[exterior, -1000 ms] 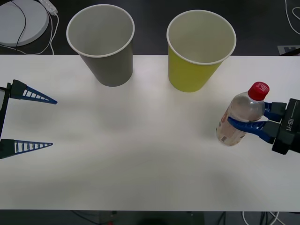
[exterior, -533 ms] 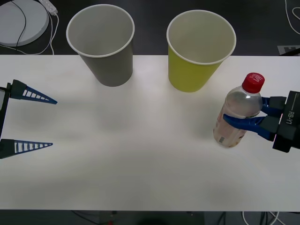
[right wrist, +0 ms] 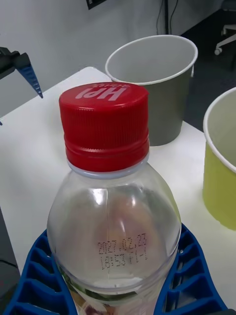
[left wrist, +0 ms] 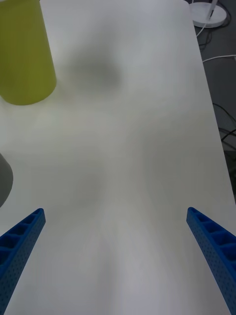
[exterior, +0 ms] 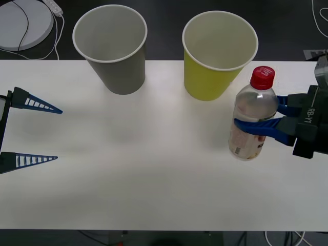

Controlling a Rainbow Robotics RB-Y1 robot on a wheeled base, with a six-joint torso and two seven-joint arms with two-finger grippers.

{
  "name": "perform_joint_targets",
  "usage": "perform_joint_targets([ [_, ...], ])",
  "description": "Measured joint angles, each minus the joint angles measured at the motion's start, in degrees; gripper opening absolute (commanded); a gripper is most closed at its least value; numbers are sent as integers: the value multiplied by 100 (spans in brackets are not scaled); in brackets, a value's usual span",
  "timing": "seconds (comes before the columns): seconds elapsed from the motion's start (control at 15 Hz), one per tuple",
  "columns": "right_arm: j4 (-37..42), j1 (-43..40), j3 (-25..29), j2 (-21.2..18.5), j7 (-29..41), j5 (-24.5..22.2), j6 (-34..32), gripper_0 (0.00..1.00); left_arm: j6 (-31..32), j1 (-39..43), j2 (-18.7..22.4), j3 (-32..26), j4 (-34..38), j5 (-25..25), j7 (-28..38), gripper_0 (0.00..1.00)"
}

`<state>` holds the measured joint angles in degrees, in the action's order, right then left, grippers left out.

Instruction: Put the can into the green bin and the plastic bottle into the gray bin

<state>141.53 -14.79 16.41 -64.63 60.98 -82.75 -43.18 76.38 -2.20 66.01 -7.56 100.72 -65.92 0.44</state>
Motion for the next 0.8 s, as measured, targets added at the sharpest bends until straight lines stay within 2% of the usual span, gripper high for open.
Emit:
perform_joint_targets([
  [0.2, 131, 566, 3, -156, 799, -205, -472, 0, 0, 0, 0, 0, 0, 0, 0, 100],
  [0.53, 113, 1709, 1, -331, 1746, -315, -1451, 0, 0, 0, 0, 0, 0, 0, 0, 100],
  [0.8, -219, 2666, -182, -487, 1865, -237, -2175, 0, 0, 0, 0, 0, 0, 0, 0, 100],
])
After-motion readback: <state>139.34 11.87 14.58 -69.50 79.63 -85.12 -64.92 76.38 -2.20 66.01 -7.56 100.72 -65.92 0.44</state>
